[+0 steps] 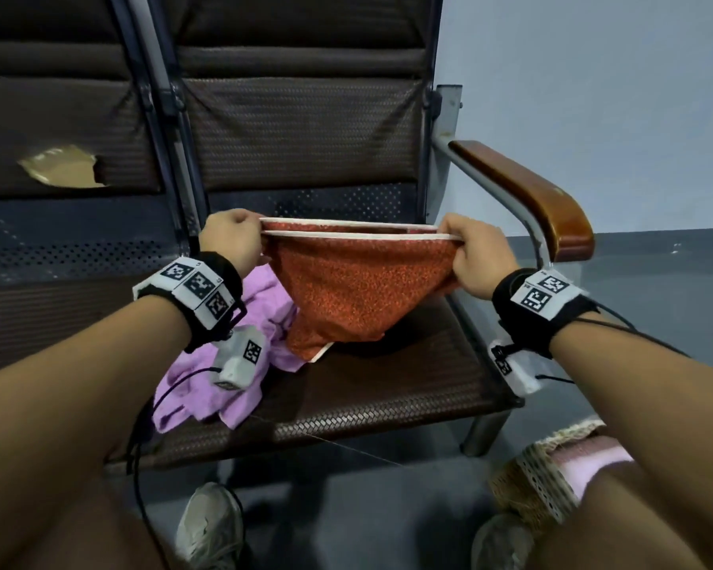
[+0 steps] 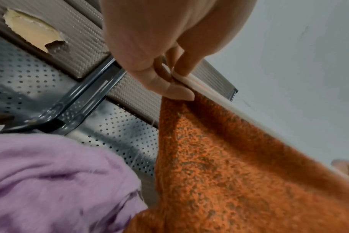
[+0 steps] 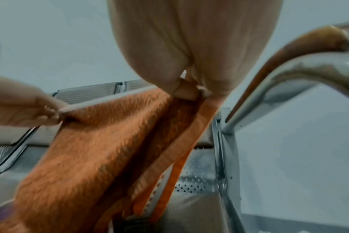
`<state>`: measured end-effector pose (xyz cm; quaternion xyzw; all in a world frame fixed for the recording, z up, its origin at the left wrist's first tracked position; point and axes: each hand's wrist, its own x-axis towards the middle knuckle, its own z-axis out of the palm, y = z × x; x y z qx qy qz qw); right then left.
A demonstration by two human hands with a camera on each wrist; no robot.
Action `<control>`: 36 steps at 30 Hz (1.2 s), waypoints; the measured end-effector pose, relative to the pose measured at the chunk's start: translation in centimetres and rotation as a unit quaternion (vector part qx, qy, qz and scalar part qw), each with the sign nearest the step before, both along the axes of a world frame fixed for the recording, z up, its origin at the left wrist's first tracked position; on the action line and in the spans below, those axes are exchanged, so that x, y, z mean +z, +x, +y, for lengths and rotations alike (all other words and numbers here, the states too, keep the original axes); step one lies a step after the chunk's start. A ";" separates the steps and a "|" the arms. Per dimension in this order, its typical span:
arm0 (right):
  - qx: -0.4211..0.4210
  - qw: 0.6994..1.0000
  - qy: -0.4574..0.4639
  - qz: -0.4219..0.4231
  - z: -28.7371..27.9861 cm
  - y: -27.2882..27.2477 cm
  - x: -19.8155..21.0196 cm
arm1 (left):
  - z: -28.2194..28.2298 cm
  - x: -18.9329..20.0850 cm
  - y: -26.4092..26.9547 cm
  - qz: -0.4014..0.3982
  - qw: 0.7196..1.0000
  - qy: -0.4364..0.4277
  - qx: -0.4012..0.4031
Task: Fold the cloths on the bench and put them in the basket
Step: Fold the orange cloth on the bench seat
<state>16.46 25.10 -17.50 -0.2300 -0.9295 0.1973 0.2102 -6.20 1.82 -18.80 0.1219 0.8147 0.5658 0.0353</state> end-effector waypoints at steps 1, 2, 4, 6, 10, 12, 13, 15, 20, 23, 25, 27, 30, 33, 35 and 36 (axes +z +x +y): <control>0.000 1.000 0.025 0.004 0.1 -0.2 1.0 | -0.2 0.8 -0.2 0.050 0.997 -0.066 0.005; -0.005 0.999 0.031 0.008 0.2 -0.4 2.1 | -0.4 1.6 -0.4 0.102 0.985 -0.138 0.006; -0.016 0.999 0.032 0.017 0.6 -1.1 4.3 | -0.7 3.2 -0.6 0.178 0.957 -0.229 0.000; -0.027 0.998 0.058 -0.002 0.9 -1.7 6.2 | -0.7 4.6 -1.0 0.218 0.945 -0.242 0.003; -0.021 0.996 0.078 -0.034 1.7 -1.8 8.6 | -0.4 7.7 -1.4 0.209 0.964 -0.163 0.021; -0.013 0.996 0.092 -0.013 1.9 -1.8 9.2 | 0.2 9.1 -1.4 0.150 0.985 -0.086 0.006; -0.015 0.994 0.106 -0.001 1.9 -1.8 9.5 | 0.5 9.7 -1.5 0.119 0.992 -0.038 0.004; -0.009 0.991 0.131 0.024 1.8 -1.9 10.4 | 0.7 11.1 -1.1 0.002 0.992 0.128 -0.011; 0.011 0.988 0.138 0.075 3.1 -1.7 13.1 | 0.6 13.2 -1.1 -0.036 0.962 0.213 -0.168; 0.040 0.994 0.106 0.014 3.5 -1.2 13.8 | 1.0 12.7 -2.1 0.059 0.972 0.141 -0.176; 0.041 0.993 0.106 -0.027 3.8 -1.2 13.4 | 1.3 12.3 -2.8 0.120 0.982 0.105 -0.106; 0.027 0.992 0.115 -0.037 4.0 -1.5 12.9 | 1.7 11.8 -3.1 0.195 0.980 0.032 -0.037; 0.017 0.996 0.067 -0.054 3.6 -2.1 12.7 | 2.5 11.7 -2.4 0.226 0.973 -0.040 0.028; 0.012 0.997 -0.063 -0.050 2.8 -2.6 12.8 | 3.7 12.3 -1.9 0.167 0.984 -0.008 0.068; 0.012 0.989 -0.143 -0.027 2.3 -3.3 12.7 | 4.6 12.8 -1.6 0.108 0.991 0.019 0.081; 0.002 0.984 -0.179 -0.017 2.2 -3.7 12.6 | 5.0 12.9 -1.2 0.080 0.993 0.044 0.080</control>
